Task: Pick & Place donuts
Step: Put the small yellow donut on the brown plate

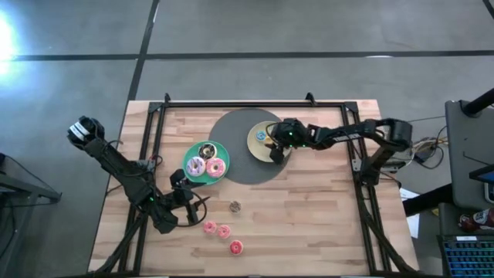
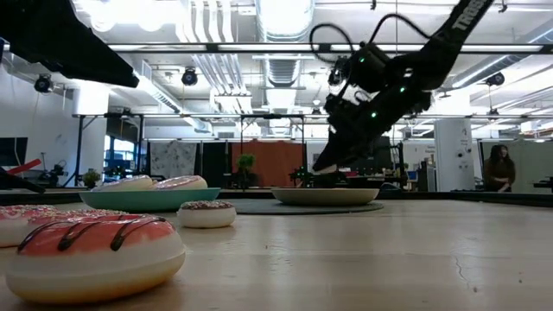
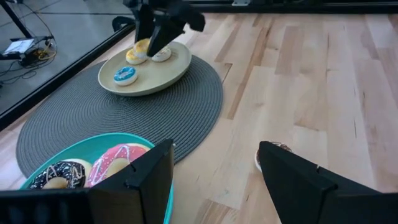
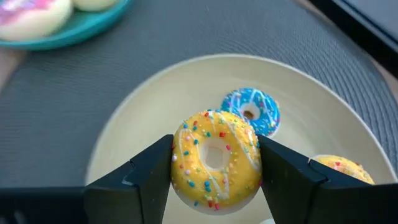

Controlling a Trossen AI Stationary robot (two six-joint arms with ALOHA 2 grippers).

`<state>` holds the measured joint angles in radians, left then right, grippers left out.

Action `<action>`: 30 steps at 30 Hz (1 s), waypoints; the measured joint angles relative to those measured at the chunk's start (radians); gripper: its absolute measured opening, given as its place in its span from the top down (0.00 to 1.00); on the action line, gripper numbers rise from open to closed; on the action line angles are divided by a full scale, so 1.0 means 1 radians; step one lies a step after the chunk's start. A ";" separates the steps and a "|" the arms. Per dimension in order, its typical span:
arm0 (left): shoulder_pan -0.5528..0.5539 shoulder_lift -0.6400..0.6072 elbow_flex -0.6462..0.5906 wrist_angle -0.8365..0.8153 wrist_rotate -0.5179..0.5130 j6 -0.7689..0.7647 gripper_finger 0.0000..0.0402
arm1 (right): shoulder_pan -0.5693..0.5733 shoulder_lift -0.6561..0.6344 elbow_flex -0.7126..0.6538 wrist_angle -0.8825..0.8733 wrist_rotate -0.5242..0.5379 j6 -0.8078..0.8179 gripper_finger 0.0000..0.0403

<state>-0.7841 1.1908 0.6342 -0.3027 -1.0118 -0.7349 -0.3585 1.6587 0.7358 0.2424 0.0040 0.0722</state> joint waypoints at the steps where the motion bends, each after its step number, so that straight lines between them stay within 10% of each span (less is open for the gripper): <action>1: 0.000 0.000 0.000 0.000 0.000 0.000 0.48 | -0.005 0.016 0.008 0.000 0.000 0.002 0.49; 30: 0.000 0.000 0.000 0.007 -0.004 0.000 0.48 | -0.050 0.063 0.022 -0.052 -0.001 0.034 0.49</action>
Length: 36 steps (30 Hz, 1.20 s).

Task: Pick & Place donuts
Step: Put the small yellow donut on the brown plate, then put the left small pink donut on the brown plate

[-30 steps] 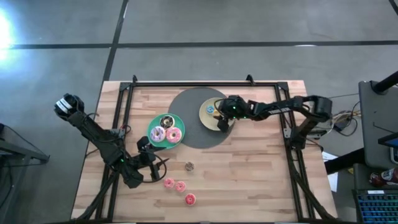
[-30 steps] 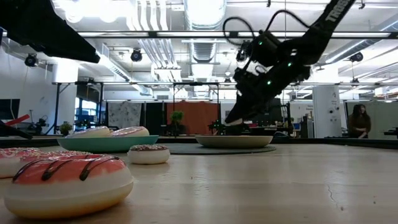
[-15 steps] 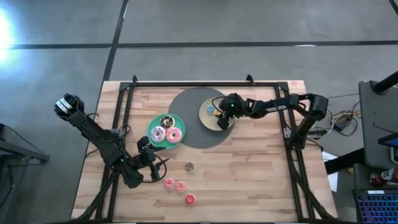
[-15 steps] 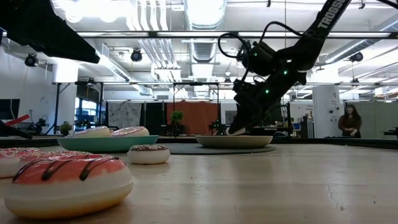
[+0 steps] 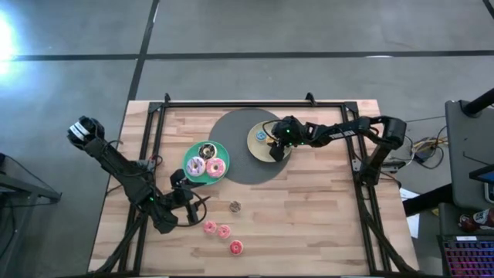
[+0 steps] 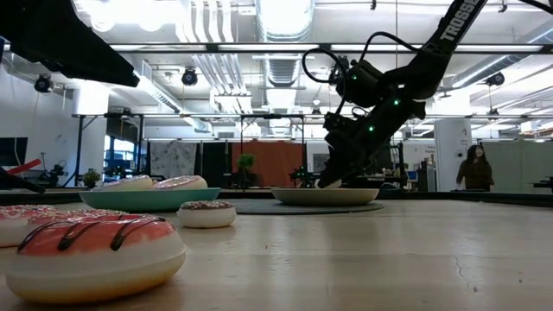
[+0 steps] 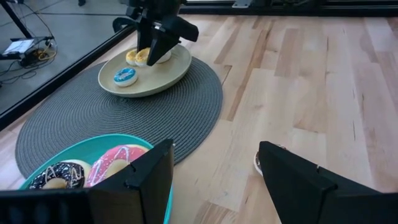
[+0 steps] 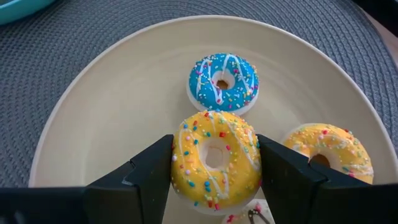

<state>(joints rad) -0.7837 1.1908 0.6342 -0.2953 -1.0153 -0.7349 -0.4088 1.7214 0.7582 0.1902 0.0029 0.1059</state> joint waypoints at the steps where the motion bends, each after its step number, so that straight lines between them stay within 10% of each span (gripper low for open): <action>1: 0.000 0.000 0.000 0.001 0.000 0.000 0.48 | 0.000 0.000 0.000 0.000 0.000 0.002 0.49; 30: 0.000 0.000 0.000 0.007 0.010 -0.022 0.48 | 0.001 -0.007 0.019 -0.002 -0.002 0.005 0.27; 36: 0.000 0.000 0.000 0.007 0.171 -0.045 0.48 | 0.049 -0.093 0.019 -0.007 -0.002 -0.010 0.28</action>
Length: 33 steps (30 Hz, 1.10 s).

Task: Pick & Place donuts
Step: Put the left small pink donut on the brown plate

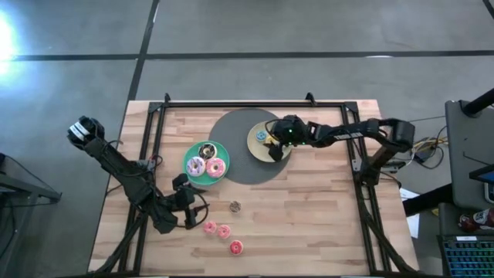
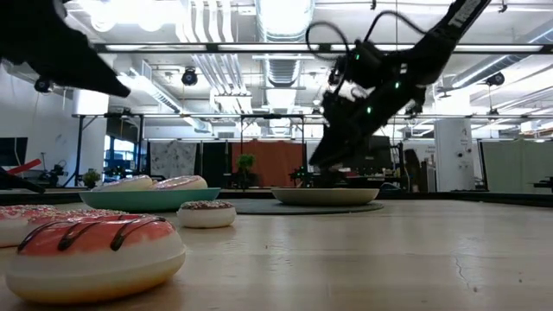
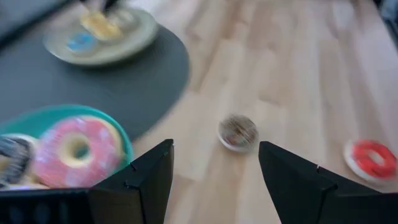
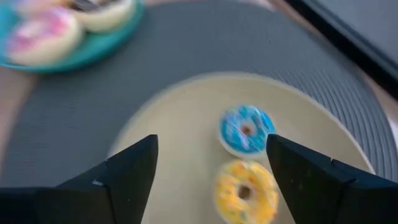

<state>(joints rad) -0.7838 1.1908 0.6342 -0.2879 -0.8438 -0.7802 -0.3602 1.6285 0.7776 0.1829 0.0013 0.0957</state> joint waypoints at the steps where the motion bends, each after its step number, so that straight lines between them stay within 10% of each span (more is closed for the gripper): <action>1: 0.000 0.000 0.000 0.000 0.028 -0.007 0.48 | 0.013 -0.019 0.000 -0.001 0.000 -0.011 0.28; 33: -0.019 0.314 -0.001 0.288 0.239 -0.012 0.47 | 0.452 -0.173 -0.003 -0.013 0.000 -0.135 0.34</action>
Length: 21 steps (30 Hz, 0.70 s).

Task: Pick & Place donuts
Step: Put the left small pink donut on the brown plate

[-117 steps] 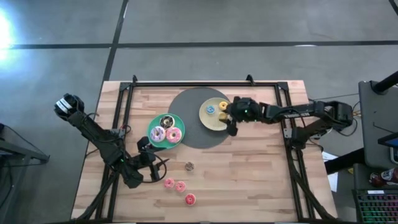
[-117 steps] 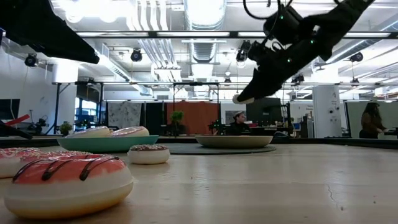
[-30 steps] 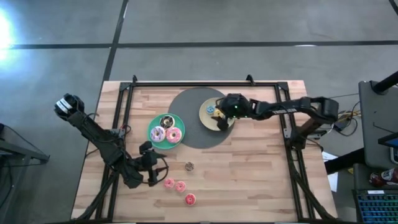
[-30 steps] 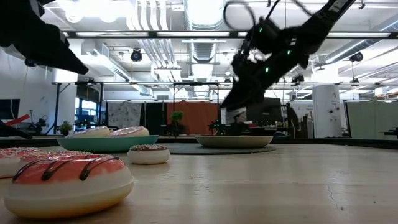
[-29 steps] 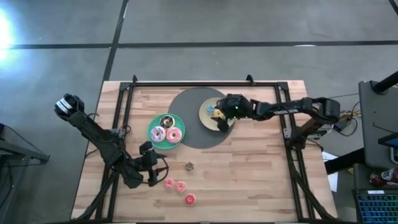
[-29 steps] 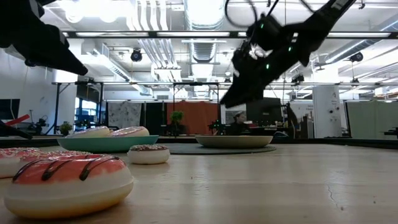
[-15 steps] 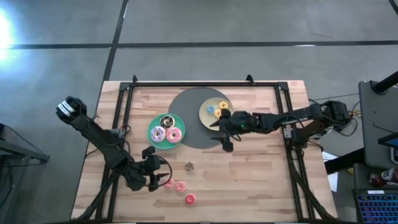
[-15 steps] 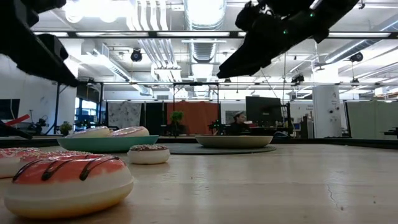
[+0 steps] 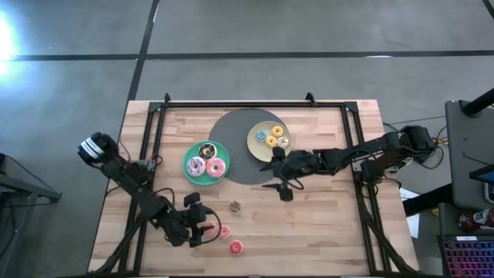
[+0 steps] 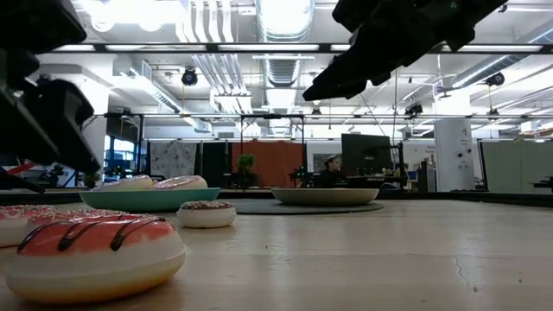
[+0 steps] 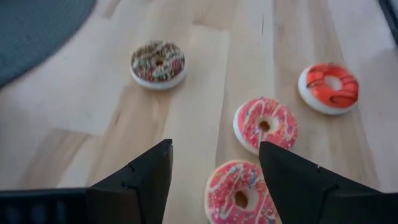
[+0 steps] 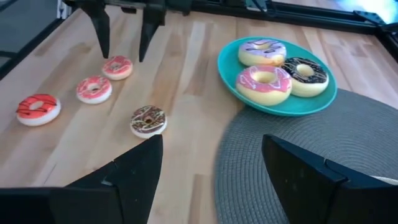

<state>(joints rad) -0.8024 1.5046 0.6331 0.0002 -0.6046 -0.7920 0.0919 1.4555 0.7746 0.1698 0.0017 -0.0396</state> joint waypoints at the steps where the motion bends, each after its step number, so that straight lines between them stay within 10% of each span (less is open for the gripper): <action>1: 0.000 0.008 0.000 0.003 0.008 -0.010 0.46 | 0.002 0.000 0.000 -0.001 0.001 0.004 0.34; 21: 0.000 0.056 0.000 0.044 0.095 -0.005 0.29 | 0.015 0.000 -0.008 0.000 0.001 0.029 0.34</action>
<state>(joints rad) -0.8028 1.5608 0.6334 0.0445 -0.5100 -0.7973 0.1074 1.4559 0.7664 0.1699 0.0028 -0.0111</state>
